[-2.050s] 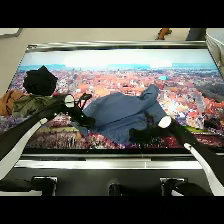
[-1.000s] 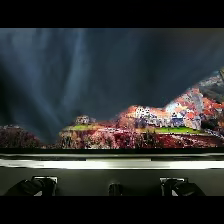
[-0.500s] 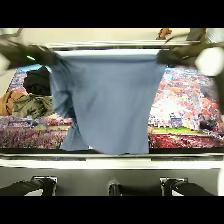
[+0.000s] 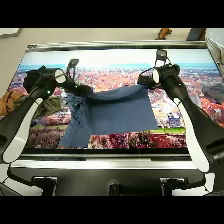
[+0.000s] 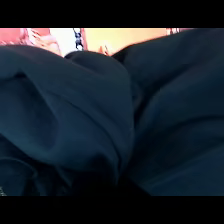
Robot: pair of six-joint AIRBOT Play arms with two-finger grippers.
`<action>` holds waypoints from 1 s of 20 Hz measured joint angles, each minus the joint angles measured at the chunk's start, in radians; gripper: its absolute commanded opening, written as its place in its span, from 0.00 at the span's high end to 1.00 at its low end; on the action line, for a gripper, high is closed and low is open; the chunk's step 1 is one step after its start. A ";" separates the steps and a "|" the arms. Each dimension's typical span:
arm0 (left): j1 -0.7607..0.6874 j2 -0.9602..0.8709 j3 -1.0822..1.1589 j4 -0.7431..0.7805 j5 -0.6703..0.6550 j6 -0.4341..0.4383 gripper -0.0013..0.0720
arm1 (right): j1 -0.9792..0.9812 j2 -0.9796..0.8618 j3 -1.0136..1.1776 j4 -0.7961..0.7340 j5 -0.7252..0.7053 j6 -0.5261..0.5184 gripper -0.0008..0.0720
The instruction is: Fold the shirts.
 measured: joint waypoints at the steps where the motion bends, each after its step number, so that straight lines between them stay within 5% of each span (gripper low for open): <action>1: 0.003 -0.008 0.006 -0.017 -0.011 -0.001 0.26 | 0.000 -0.002 0.004 0.001 -0.002 0.002 0.33; 3: 0.028 -0.016 0.036 -0.022 -0.068 0.013 0.21 | -0.016 0.011 0.019 0.002 0.007 -0.008 0.41; 6: 0.104 -0.003 0.071 -0.013 -0.233 0.098 0.46 | -0.106 0.063 0.032 0.007 0.064 -0.098 0.48; 10: 0.224 0.028 -0.007 -0.053 -0.360 0.115 0.48 | -0.314 0.095 0.023 0.122 0.254 -0.254 0.49; 12: 0.259 0.037 -0.085 -0.084 -0.373 0.137 0.63 | -0.405 0.100 -0.005 0.240 0.352 -0.346 0.49; 17: 0.286 0.015 -0.225 -0.122 -0.296 0.198 0.61 | -0.509 0.106 -0.080 0.403 0.482 -0.479 0.49; 20: 0.290 -0.018 -0.249 -0.131 -0.267 0.212 0.46 | -0.525 0.106 -0.105 0.447 0.499 -0.512 0.49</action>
